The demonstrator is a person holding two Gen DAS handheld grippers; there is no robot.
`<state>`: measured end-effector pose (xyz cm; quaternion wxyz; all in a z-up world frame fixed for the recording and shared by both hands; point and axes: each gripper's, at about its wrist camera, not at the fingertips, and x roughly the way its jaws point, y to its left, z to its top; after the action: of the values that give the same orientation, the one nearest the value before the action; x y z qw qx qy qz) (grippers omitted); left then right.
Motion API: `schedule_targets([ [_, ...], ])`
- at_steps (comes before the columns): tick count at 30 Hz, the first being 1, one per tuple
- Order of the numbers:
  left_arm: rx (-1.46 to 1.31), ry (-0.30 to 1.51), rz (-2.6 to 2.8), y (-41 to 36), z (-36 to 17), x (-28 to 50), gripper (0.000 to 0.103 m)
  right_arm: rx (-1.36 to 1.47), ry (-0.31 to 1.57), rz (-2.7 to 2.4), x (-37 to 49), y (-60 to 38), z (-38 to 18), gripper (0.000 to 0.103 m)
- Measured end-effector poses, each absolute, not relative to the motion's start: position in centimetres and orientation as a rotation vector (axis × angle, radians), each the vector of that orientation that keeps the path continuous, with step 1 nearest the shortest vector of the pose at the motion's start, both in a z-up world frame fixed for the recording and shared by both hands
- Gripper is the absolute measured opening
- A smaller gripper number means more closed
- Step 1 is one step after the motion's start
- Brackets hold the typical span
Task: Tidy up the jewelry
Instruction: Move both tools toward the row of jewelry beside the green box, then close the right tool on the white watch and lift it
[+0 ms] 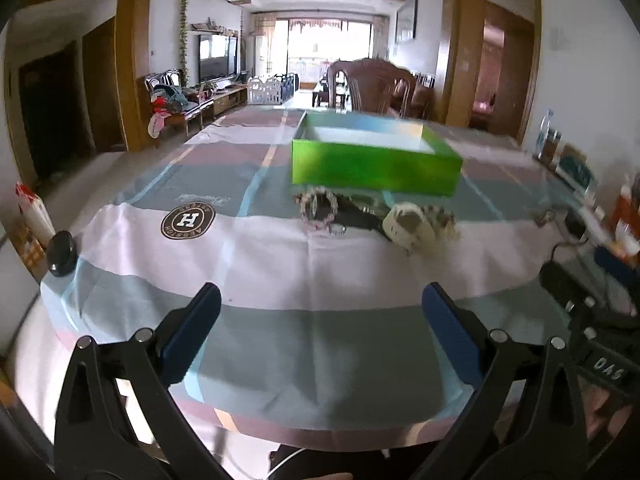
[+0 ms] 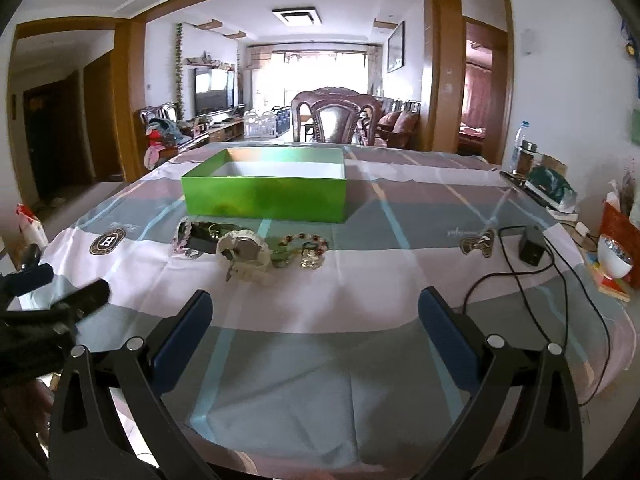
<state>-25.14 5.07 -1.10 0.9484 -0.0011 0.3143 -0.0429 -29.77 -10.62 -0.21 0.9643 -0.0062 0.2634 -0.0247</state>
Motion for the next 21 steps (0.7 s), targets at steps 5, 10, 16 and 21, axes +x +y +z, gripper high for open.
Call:
schedule_targets([
  [5, -0.119, 0.703, -0.139, 5.1, -2.2, -23.4, 0.099, 0.052, 0.473, -0.016, -29.1, -11.3, -0.1, 0.1],
  [10, -0.076, 0.676, -0.088, 5.1, -2.2, -22.1, 0.099, 0.054, 0.621, 0.047, -25.7, -11.0, -1.2, 0.1],
  [16, -0.066, 0.732, -0.128, 6.4, -2.7, -18.2, 0.099, -0.041, 0.676, 0.137, -22.2, -9.1, -1.6, 0.1],
  [21, -0.14, 0.722, -0.102, 9.3, -2.4, -16.5, 0.099, -0.142, 0.726, 0.215, -19.5, -7.1, -2.1, 0.1],
])
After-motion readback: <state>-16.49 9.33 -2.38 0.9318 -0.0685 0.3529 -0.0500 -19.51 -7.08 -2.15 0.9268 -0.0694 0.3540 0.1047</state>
